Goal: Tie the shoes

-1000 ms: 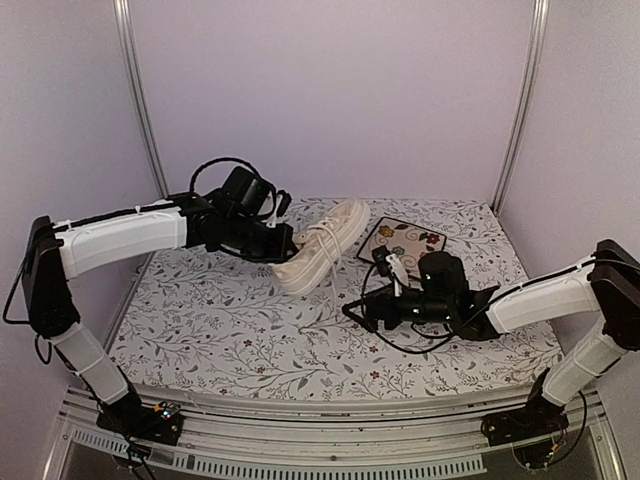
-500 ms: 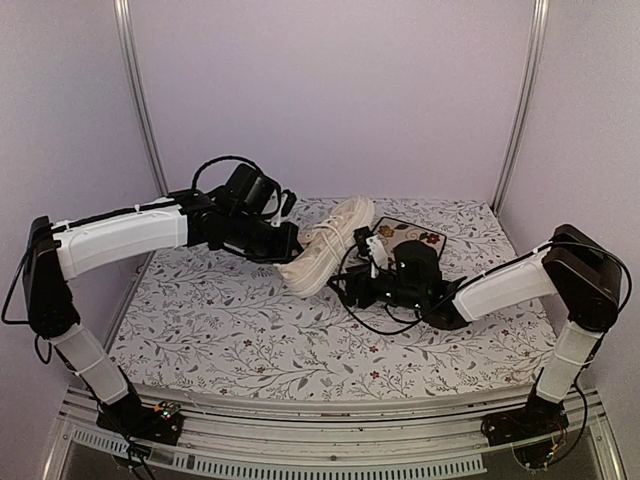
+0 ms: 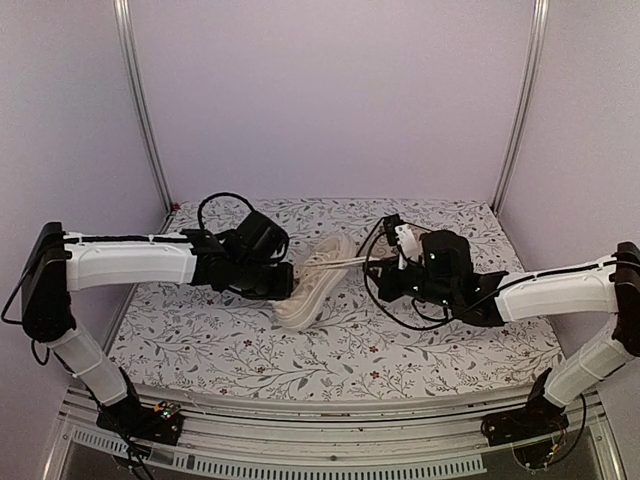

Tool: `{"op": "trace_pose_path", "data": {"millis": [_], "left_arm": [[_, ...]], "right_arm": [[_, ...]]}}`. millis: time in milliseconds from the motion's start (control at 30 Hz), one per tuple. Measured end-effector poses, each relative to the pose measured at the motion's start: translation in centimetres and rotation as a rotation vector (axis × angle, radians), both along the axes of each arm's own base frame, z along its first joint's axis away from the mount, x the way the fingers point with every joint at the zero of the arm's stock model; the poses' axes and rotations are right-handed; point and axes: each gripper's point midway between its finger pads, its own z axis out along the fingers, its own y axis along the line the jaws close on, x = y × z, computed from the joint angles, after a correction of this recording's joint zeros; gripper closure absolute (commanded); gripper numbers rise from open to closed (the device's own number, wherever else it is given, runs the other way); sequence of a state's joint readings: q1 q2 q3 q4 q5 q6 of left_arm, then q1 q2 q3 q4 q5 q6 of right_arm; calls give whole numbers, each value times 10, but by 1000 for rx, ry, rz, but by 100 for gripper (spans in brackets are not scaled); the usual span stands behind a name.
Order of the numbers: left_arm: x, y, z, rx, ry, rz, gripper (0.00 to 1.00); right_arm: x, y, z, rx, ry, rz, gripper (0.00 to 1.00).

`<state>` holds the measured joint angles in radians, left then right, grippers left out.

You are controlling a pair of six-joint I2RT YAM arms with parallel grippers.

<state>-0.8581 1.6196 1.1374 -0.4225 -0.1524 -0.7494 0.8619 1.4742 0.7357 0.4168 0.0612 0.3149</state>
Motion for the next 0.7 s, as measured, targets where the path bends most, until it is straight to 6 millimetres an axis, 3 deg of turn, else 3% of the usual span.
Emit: {"op": "trace_pose_path", "data": {"millis": [133,333,467,600,700], "left_arm": [[-15,-20,-21,-10,25,-5,97],[-21,-55,-53,-61,73,-42,48],[-25,-68,-43,-131,55,-79,34],[-30,-55,-33,-152,6,-126,32],[-32,-54,-14,-188,-58,-234,32]], "right_arm": [[1,-11,5,-93,33,-40,98],[5,-20,-20,-244,98,-72,97],[0,-25,-44,-297,143,-67,97],[-6,-23,-51,-281,154,-38,96],[-10,-20,-54,-260,156,-14,96]]}}
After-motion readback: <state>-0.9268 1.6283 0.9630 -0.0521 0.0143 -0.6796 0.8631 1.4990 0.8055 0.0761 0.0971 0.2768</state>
